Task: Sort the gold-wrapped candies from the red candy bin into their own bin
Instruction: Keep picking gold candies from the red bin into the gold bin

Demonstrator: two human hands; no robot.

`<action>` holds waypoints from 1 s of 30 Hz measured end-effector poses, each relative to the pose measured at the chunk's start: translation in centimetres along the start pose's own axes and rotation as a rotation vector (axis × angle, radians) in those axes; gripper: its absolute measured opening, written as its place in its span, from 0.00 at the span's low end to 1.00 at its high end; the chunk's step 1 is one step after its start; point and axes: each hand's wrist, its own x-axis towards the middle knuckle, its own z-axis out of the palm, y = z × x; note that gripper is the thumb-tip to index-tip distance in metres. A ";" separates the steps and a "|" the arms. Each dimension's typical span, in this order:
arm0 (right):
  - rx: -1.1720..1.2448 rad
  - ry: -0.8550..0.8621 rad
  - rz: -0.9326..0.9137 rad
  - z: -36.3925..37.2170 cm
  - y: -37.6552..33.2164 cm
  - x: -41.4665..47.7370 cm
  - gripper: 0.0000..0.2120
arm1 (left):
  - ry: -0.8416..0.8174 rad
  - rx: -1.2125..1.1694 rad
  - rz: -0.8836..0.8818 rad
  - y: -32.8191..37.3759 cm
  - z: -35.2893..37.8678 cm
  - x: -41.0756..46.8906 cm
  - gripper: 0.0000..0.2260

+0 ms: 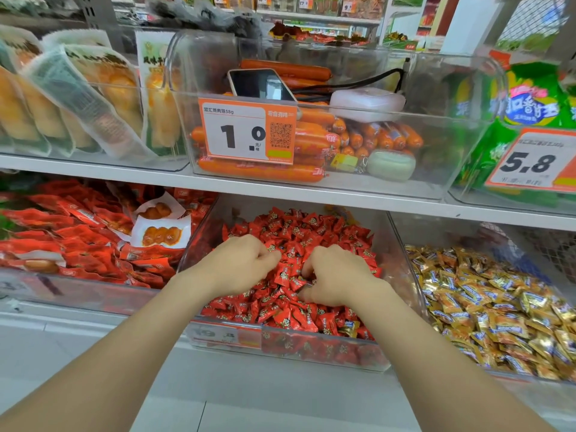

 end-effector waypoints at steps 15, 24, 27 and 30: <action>0.324 0.172 -0.025 -4.3 3.6 -4.0 0.20 | 0.024 0.382 0.069 1.6 3.1 1.6 0.10; 0.260 0.107 -0.109 -4.1 4.3 -6.0 0.14 | 0.051 0.383 -0.029 2.9 3.6 2.2 0.16; 0.162 0.107 -0.082 -3.8 3.7 -6.2 0.11 | -0.048 0.488 -0.023 3.2 3.6 2.2 0.20; 0.096 0.065 -0.110 -3.7 3.6 -6.0 0.06 | -0.022 0.559 0.006 3.5 3.8 2.2 0.13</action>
